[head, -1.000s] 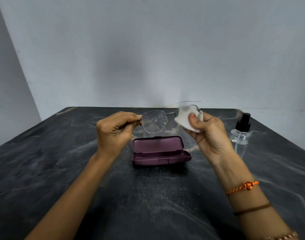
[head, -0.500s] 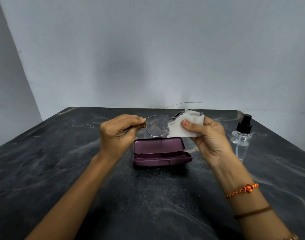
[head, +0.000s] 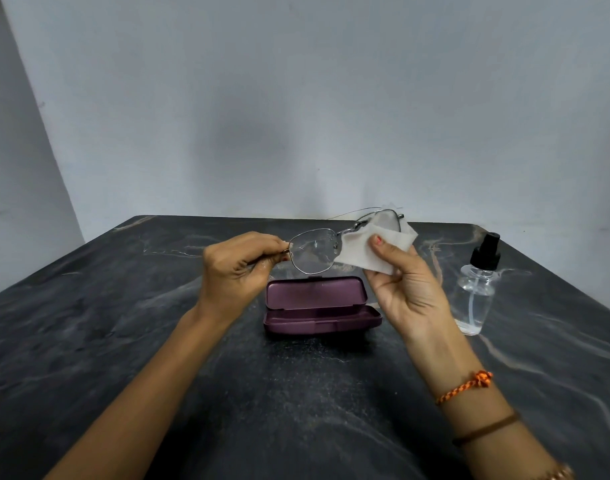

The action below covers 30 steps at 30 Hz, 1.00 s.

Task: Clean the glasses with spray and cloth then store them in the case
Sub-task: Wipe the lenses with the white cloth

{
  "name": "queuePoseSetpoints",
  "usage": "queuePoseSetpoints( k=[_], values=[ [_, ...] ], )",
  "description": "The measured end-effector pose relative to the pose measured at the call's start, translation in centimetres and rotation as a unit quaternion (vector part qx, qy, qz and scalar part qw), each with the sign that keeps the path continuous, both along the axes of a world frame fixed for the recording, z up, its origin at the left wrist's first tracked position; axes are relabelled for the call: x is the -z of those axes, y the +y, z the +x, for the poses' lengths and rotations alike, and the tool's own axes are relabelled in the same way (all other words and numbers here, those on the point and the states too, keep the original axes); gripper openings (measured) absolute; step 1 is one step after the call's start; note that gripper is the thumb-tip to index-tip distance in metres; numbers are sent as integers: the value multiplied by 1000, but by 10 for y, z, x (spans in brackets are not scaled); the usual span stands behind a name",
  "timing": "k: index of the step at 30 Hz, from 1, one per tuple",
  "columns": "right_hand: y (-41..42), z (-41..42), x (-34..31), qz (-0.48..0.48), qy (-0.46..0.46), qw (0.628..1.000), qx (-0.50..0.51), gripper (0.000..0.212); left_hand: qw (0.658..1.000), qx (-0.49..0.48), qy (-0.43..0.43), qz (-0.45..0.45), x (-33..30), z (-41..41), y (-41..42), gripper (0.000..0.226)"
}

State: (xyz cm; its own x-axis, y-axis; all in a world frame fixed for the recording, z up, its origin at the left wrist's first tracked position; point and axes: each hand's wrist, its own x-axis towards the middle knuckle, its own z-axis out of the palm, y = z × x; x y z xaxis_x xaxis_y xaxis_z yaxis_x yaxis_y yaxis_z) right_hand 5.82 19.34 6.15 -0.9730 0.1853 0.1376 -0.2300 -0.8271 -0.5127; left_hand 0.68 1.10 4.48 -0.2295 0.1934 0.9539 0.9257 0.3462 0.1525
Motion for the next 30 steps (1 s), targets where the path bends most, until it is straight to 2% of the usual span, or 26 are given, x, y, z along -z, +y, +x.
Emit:
queuePoseSetpoints(
  k=[7, 14, 16, 18, 21, 23, 25, 30],
  values=[
    [-2, 4, -2, 125, 49, 989, 65, 12, 1000, -3, 8, -18, 1, 3, 3, 12],
    [12, 6, -5, 265, 4, 954, 140, 8, 1000, -10, 6, -16, 2, 7, 7, 9],
    [15, 5, -4, 249, -15, 960, 124, 14, 1000, -2, -3, 2, 1, 6, 6, 9],
    [15, 3, -2, 187, -40, 978, 81, 19, 1000, 2, -6, 4, 0, 6, 5, 8],
    [13, 0, -2, 75, -64, 994, 36, 11, 1000, -3, -7, -3, 0, 5, 4, 8],
    [11, -1, -3, 38, -59, 997, 25, 8, 1000, -4, -9, -5, 0, 4, 2, 8],
    [10, -1, -3, 48, -48, 997, 29, 7, 1000, -5, -9, -9, 0, 4, 1, 9],
    [5, -1, 1, 141, -19, 989, 31, 17, 1000, -9, -8, -24, 2, 5, 4, 8]
  ],
)
